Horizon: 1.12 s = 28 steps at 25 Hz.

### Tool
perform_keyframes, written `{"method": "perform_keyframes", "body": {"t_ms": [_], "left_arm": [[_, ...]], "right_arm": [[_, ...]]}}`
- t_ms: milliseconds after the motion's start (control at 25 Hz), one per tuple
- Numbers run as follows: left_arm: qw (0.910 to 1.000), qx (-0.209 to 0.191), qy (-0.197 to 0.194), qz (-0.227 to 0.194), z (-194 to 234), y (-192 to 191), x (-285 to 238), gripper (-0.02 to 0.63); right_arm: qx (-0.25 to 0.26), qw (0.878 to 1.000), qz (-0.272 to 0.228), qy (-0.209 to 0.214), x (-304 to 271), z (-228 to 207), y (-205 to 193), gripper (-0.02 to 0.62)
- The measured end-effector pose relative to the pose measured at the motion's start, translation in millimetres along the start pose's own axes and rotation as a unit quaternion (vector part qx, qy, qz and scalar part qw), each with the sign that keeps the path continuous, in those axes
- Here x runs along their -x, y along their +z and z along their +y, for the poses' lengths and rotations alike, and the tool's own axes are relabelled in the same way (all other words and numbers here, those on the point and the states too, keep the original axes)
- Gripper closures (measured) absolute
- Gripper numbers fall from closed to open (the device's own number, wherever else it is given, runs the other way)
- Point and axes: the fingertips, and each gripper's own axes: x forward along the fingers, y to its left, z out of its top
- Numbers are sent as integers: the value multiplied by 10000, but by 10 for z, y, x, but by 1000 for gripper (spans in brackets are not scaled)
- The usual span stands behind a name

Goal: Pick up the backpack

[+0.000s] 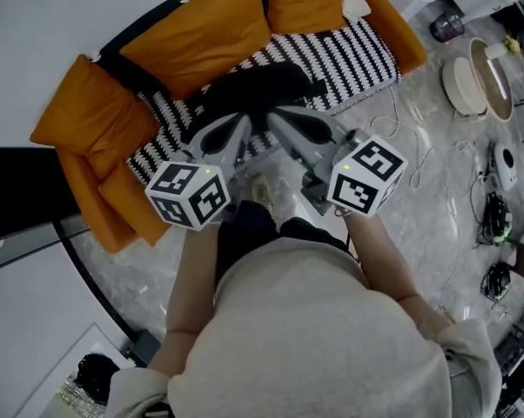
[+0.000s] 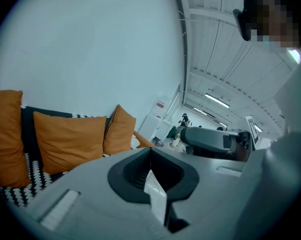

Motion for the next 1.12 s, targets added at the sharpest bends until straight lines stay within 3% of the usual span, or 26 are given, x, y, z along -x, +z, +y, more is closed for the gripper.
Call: {"method": "perform_keyframes", "body": {"t_ms": [520, 760, 920, 1120], "left_arm": [[9992, 324, 2, 215, 500, 6, -254, 600], [9969, 654, 216, 382, 749, -190, -351, 599], [9950, 763, 428, 480, 918, -292, -456, 600], [9918, 982, 611, 536, 1191, -425, -602, 598]], "right_arm": [[-285, 9992, 277, -31, -527, -402, -25, 592], [-318, 9977, 592, 67, -713, -583, -232, 592], [-232, 9956, 904, -20, -794, -893, -370, 592], [-334, 9949, 950, -89, -874, -1300, -389, 592]]}}
